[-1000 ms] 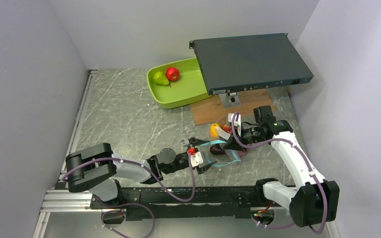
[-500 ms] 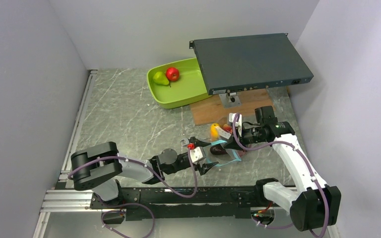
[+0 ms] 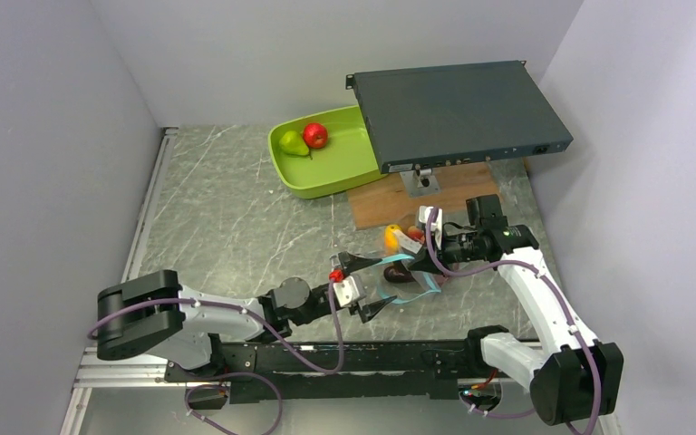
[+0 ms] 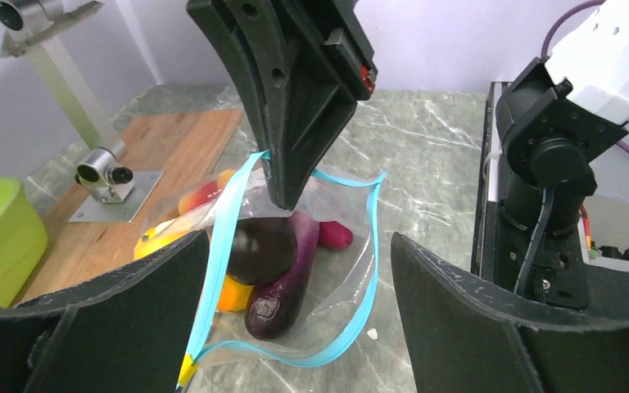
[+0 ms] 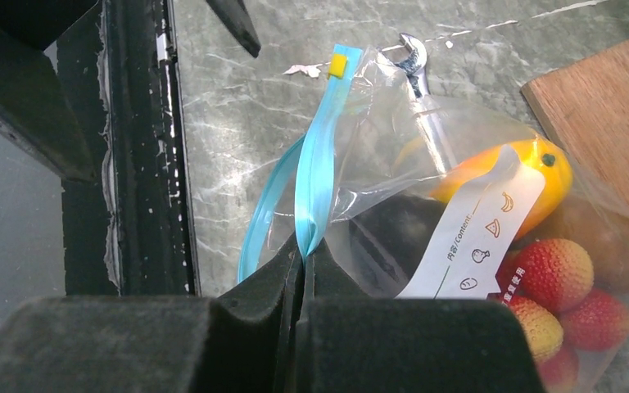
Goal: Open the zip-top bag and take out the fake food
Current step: Pick up the fake fruit from the zipper food storage bag.
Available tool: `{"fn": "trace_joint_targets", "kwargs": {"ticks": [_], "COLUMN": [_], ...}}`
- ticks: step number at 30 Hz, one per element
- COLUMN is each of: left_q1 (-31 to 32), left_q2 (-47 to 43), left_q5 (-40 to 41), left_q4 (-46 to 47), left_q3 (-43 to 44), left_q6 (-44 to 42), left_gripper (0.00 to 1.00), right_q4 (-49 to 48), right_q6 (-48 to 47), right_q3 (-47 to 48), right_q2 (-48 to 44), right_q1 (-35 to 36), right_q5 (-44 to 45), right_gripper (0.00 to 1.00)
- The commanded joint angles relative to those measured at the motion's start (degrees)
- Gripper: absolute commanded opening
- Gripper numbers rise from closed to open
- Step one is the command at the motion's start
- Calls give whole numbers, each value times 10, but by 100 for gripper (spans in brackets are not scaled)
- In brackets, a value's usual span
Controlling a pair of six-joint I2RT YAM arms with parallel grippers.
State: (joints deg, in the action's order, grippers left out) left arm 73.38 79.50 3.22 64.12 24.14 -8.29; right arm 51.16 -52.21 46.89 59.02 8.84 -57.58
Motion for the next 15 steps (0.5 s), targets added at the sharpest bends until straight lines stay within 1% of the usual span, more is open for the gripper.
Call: {"fn": "trace_joint_targets", "kwargs": {"ticks": [1,6,10,12,15], "left_q1": [10,24,25,25,23], "left_q2": [0,43,71,91,125], "left_q5": [-18,-16,-14,-1,42], "left_q4": [-51,-34,-68,-83,-72], "left_q3": [34,51,73,87,99], "left_q6": [-10,-24,-44,-56,-68], "left_gripper": [85,82,75,72,70], "right_q4": [-40,-55,-56,-55,-55], "right_q6": [20,38,40,40,39], "right_q3": [-8,-12,-11,-10,-10], "right_q2": [-10,-9,-11,-10,-12], "right_q1": [7,13,14,15,15], "right_q5": [-24,-19,-21,-20,-21], "right_gripper": [0,0,0,0,0]}}
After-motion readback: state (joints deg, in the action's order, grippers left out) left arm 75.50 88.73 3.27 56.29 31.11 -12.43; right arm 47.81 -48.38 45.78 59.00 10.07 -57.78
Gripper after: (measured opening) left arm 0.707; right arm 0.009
